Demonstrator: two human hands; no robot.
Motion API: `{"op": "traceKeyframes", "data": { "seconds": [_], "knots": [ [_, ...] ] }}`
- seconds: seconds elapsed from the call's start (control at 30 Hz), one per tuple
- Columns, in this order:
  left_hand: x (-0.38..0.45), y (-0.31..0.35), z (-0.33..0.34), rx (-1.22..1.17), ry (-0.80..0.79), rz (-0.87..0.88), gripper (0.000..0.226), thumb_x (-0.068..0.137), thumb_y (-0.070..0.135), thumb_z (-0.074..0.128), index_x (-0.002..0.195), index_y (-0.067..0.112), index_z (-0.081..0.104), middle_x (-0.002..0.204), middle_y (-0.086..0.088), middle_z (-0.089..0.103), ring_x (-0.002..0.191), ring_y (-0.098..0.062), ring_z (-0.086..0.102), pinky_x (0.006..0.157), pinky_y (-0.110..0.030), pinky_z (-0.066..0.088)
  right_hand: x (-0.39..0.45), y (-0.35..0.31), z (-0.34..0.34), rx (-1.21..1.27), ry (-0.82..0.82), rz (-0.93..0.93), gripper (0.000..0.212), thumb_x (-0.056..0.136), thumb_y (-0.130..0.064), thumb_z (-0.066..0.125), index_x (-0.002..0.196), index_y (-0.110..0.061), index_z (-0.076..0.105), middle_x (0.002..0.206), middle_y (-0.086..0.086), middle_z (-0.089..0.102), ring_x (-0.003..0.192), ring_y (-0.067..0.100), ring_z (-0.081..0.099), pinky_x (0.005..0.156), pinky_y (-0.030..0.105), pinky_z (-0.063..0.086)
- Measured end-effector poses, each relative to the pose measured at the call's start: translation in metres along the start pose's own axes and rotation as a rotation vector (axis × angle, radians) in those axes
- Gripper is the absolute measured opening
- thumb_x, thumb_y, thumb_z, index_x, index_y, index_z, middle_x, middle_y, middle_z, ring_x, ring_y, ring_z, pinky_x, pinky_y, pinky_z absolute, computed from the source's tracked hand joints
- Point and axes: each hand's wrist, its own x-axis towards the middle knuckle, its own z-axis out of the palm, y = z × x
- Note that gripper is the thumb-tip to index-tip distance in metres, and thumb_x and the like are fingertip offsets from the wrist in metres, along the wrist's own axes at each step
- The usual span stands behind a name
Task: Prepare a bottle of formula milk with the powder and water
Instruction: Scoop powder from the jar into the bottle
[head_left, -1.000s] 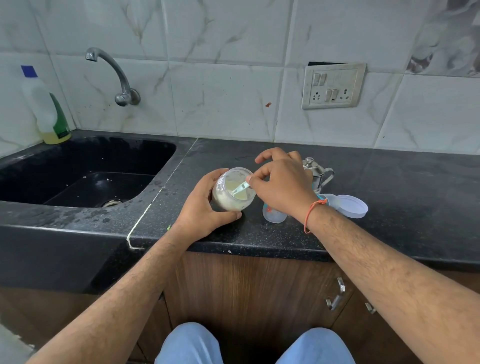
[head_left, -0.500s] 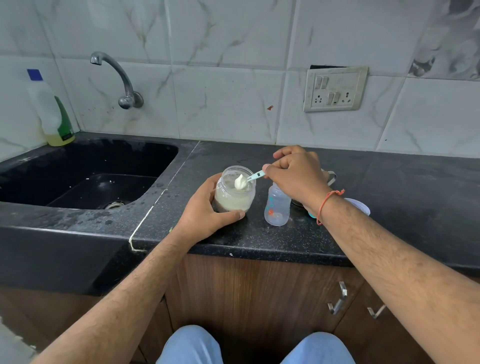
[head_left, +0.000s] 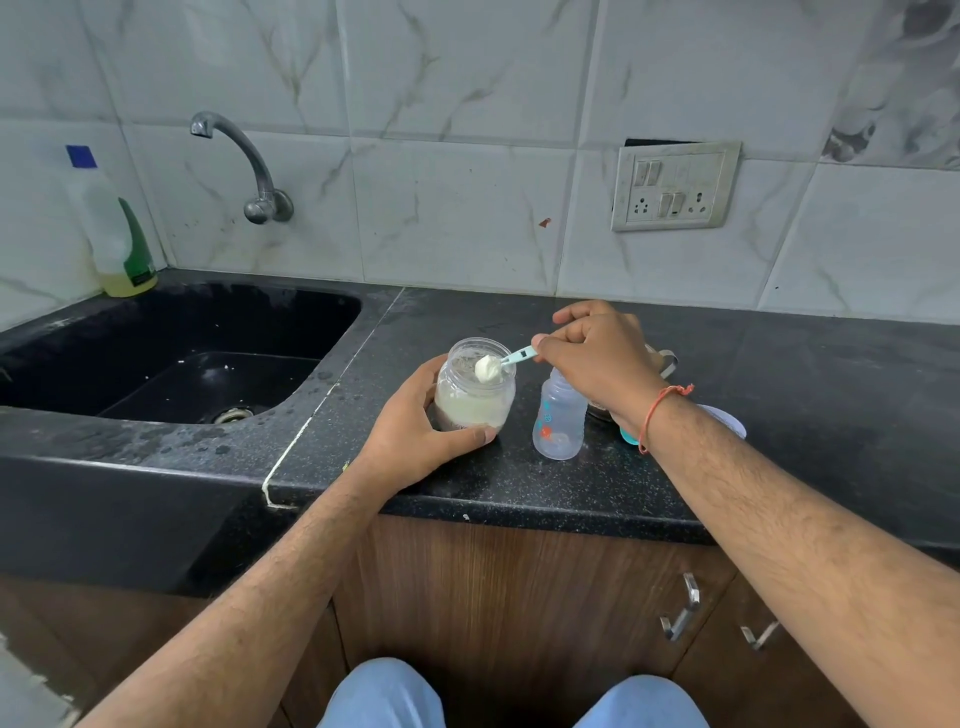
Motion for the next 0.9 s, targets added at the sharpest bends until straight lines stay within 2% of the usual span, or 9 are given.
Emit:
{"op": "traceKeyframes", "data": {
  "seconds": [0.2,0.37,0.43,0.57,0.63,0.7,0.8,0.9],
  "knots": [
    [0.0,0.0,0.0,0.004,-0.001,-0.002,0.096,0.073,0.032,0.103,0.152,0.042,0.049,0.143,0.025,0.067,0.136,0.003,0.061,0.121,-0.032,0.048,-0.001,-0.002,-0.001,0.033,-0.012,-0.007,0.02,0.09,-0.042,0.076,0.078,-0.029,0.086,0.121,-0.021,0.063,0.128,0.015,0.043,0.113,0.044,0.034],
    [0.001,0.001,0.0,0.009,0.018,-0.031,0.094,0.075,0.034,0.102,0.152,0.043,0.05,0.138,0.027,0.068,0.131,0.007,0.062,0.111,-0.022,0.048,0.002,-0.006,-0.001,0.211,-0.07,0.054,0.022,0.09,-0.038,0.077,0.068,-0.034,0.081,0.106,-0.024,0.061,0.122,0.016,0.055,0.11,0.046,0.043],
    [0.002,0.0,0.0,-0.009,0.028,-0.058,0.09,0.077,0.033,0.101,0.15,0.045,0.051,0.135,0.028,0.07,0.126,0.009,0.064,0.11,-0.023,0.05,0.003,-0.009,-0.004,0.322,-0.098,0.103,0.018,0.092,-0.032,0.076,0.077,-0.025,0.083,0.11,-0.018,0.063,0.118,0.015,0.06,0.102,0.037,0.047],
    [0.007,-0.003,0.001,-0.04,0.071,-0.122,0.09,0.078,0.035,0.1,0.153,0.042,0.05,0.137,0.025,0.071,0.127,0.004,0.066,0.113,-0.031,0.052,0.003,-0.007,-0.017,0.434,-0.088,0.19,0.02,0.093,-0.029,0.076,0.091,-0.011,0.085,0.124,-0.003,0.07,0.096,0.01,0.059,0.076,0.027,0.042],
    [0.008,-0.004,0.001,-0.045,0.081,-0.143,0.091,0.078,0.035,0.1,0.154,0.041,0.05,0.138,0.024,0.07,0.129,0.002,0.065,0.115,-0.034,0.052,0.003,-0.005,-0.025,0.452,-0.085,0.214,0.021,0.094,-0.029,0.076,0.094,-0.009,0.084,0.122,0.007,0.073,0.09,0.012,0.057,0.071,0.027,0.042],
    [0.009,-0.005,0.0,-0.059,0.109,-0.158,0.093,0.078,0.035,0.1,0.156,0.038,0.049,0.139,0.024,0.069,0.131,0.0,0.065,0.118,-0.039,0.052,0.003,-0.002,-0.033,0.46,-0.074,0.228,0.019,0.094,-0.029,0.076,0.089,-0.013,0.084,0.119,0.012,0.075,0.092,0.015,0.057,0.072,0.028,0.043],
    [0.01,-0.003,0.001,-0.03,0.166,-0.184,0.105,0.081,0.033,0.098,0.167,0.031,0.037,0.156,0.016,0.059,0.145,-0.008,0.056,0.125,-0.043,0.045,0.003,0.004,-0.045,0.476,-0.055,0.237,0.017,0.093,-0.028,0.076,0.081,-0.019,0.082,0.111,0.011,0.079,0.096,0.017,0.06,0.078,0.031,0.045],
    [0.004,0.006,0.002,0.104,0.273,-0.145,0.114,0.084,0.033,0.095,0.173,0.024,0.025,0.175,0.007,0.033,0.161,-0.013,0.034,0.131,-0.038,0.031,0.0,0.013,-0.055,0.457,-0.045,0.261,0.019,0.093,-0.029,0.076,0.076,-0.021,0.081,0.103,0.008,0.081,0.099,0.019,0.063,0.085,0.035,0.047]
  ]
}}
